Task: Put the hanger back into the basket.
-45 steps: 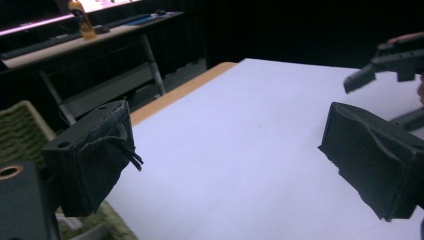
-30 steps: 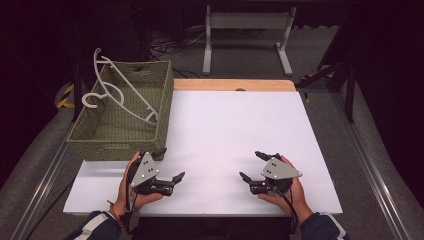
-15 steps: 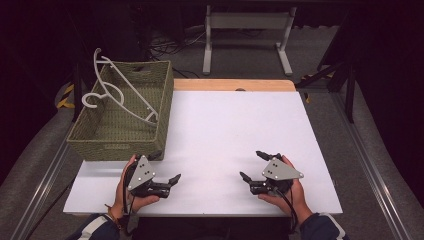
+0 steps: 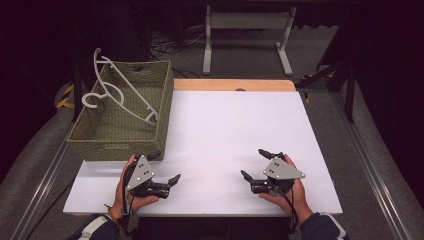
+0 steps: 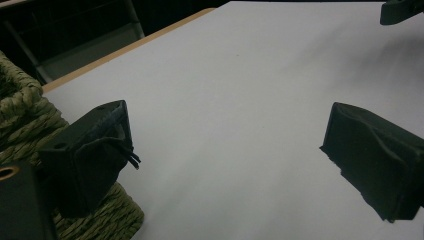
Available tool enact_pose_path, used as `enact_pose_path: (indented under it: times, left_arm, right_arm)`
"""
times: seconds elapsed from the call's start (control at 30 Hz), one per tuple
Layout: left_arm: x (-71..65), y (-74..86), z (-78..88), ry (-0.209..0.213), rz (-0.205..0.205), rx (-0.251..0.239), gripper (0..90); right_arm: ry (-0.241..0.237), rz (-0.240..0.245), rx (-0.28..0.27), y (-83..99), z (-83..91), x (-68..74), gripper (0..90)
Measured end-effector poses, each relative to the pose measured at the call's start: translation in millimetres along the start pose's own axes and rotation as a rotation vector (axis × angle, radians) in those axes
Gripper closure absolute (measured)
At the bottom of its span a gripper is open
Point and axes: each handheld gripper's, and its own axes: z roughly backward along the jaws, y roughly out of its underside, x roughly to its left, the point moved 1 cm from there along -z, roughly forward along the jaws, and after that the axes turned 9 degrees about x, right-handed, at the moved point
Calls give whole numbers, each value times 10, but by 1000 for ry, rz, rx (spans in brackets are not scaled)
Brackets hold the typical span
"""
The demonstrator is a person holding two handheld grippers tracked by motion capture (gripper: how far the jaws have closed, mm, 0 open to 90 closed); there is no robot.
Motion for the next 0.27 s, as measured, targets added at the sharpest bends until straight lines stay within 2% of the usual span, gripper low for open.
enact_pose_path:
  times: [0.07, 0.1, 0.27]
  left_arm:
    - [8, -2, -2, -4, -14, 7, 63]
    - [4, 0, -8, 5, -3, 4, 63]
    - [14, 3, -35, 7, -6, 18, 65]
  right_arm:
    - [-3, 1, 1, 2, -4, 1, 153]
    - [-2, 1, 1, 3, -5, 2, 153]
    - [-2, -1, -3, 5, -3, -6, 155]
